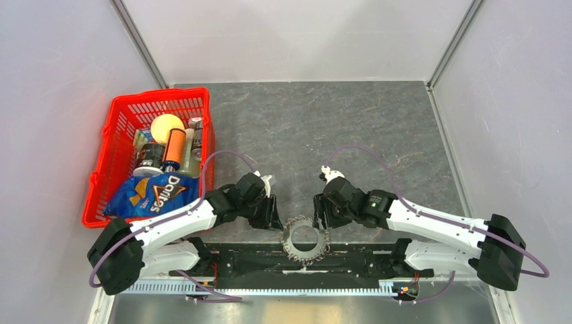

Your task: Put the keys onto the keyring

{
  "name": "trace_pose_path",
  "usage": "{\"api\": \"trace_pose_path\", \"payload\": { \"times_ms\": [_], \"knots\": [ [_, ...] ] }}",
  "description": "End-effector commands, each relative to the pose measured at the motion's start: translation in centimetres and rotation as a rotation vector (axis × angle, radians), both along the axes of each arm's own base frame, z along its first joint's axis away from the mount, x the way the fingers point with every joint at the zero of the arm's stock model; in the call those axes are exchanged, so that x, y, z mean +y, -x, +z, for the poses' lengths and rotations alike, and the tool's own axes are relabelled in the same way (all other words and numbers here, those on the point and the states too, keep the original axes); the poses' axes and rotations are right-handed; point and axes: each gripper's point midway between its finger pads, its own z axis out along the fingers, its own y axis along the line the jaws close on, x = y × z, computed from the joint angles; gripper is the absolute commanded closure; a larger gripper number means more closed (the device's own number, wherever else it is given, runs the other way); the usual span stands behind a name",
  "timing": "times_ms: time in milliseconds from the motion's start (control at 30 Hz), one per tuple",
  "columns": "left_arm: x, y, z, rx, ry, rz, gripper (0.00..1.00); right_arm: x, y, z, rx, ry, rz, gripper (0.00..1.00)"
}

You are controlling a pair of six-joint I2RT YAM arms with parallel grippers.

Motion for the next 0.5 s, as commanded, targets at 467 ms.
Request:
{"api": "trace_pose_path", "payload": {
  "times_ms": [467],
  "knots": [
    [-0.1,1.5,-0.8,0.046,0.038,0.010,0.59,-0.6,-1.9,-3.9,0.005,0.097,-0.165,0.43]
  ]
}}
